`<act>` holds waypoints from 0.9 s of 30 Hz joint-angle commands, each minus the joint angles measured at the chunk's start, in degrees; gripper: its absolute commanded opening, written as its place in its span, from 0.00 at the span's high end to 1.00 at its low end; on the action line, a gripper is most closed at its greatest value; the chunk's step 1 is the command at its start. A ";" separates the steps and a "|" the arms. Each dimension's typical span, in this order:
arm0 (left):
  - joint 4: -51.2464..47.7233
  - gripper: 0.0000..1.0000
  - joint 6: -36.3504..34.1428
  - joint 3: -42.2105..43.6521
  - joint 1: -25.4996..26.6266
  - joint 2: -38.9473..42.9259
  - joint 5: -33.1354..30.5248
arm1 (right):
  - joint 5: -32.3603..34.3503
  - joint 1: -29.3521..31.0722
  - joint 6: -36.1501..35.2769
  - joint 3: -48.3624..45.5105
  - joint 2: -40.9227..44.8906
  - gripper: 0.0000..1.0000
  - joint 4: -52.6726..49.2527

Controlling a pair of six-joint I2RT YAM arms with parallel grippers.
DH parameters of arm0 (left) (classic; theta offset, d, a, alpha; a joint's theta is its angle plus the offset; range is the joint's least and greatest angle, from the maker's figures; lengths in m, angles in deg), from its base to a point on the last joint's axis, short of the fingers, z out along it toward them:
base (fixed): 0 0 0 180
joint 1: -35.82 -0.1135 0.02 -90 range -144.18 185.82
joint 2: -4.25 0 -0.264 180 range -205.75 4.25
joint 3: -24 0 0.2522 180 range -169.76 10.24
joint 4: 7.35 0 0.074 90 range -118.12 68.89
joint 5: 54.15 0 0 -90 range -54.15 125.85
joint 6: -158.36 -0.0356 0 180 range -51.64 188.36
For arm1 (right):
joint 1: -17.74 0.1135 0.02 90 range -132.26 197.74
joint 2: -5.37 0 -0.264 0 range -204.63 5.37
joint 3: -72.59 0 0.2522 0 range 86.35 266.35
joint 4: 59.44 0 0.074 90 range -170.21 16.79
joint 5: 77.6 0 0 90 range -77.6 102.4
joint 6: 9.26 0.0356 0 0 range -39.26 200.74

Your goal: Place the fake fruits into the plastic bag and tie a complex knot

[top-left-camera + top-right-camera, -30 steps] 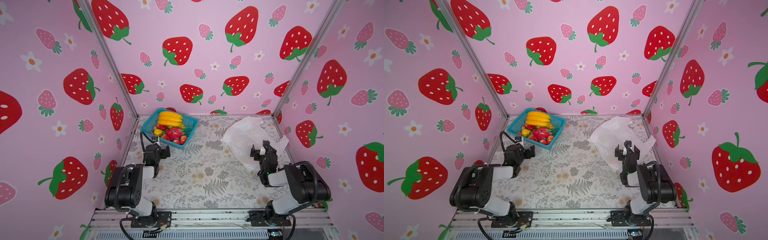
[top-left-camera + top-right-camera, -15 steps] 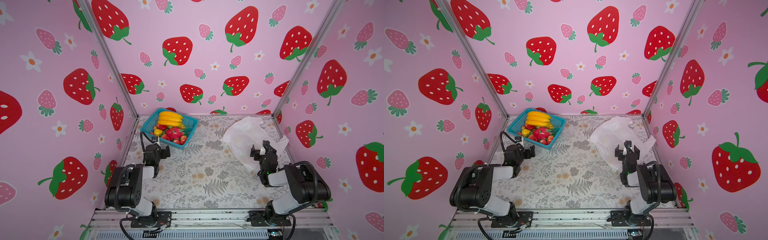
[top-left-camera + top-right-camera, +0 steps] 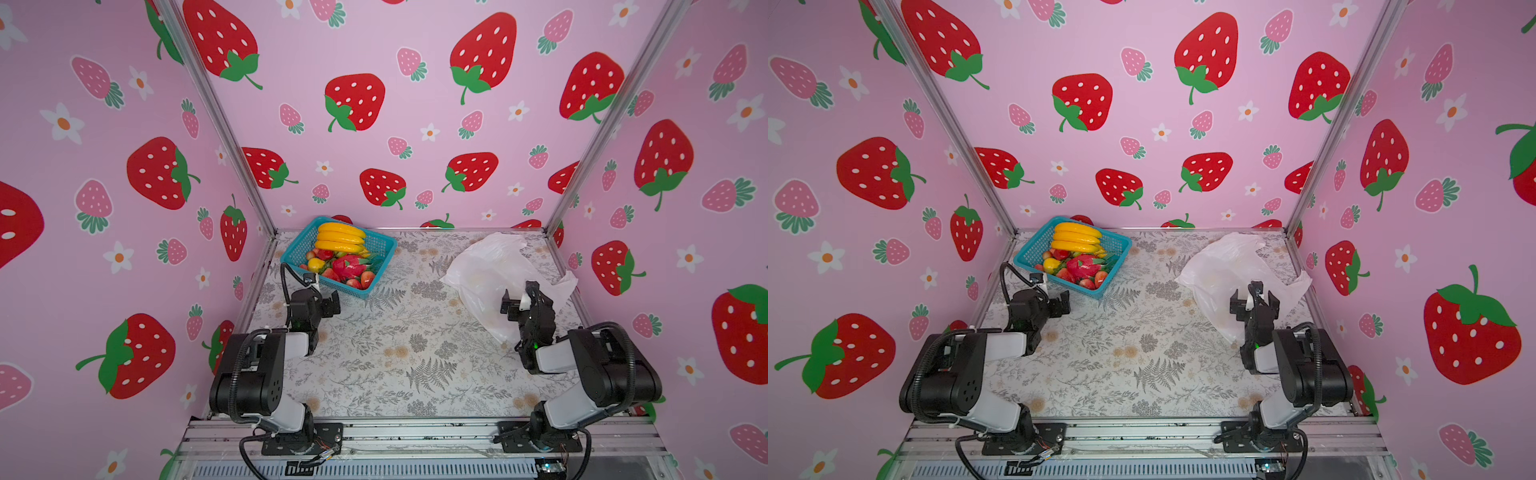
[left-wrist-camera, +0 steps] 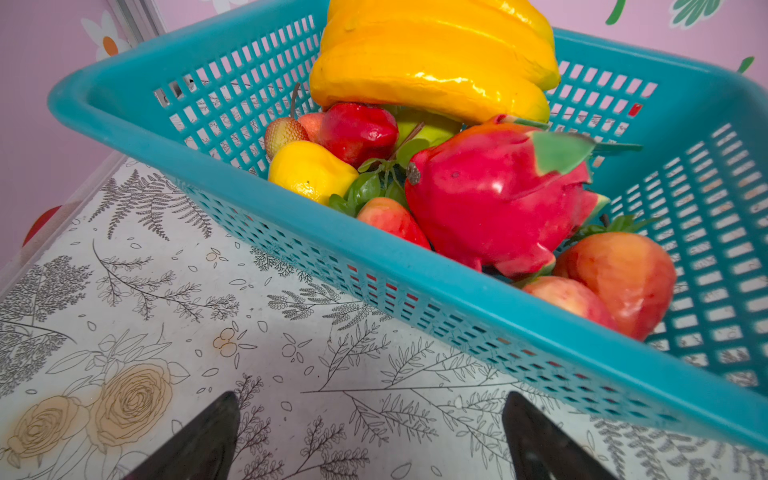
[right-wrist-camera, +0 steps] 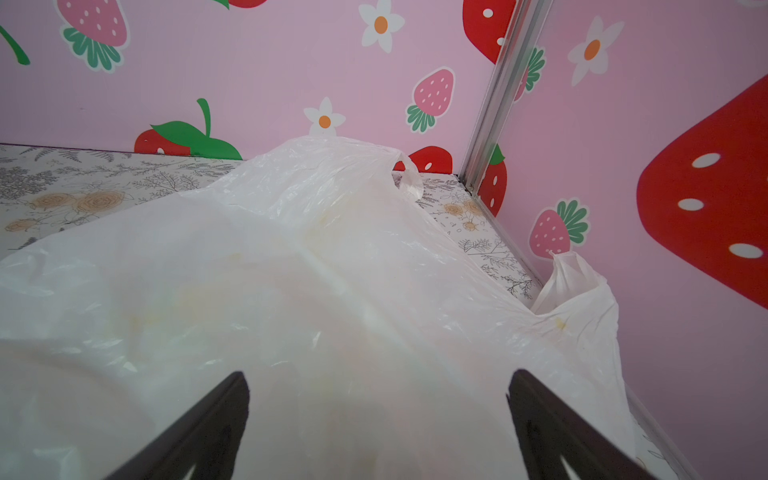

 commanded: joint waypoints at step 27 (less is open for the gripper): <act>-32.71 0.05 27.97 -17.05 14.46 20.41 2.84 | 1.63 10.44 13.05 24.09 11.85 0.03 -48.47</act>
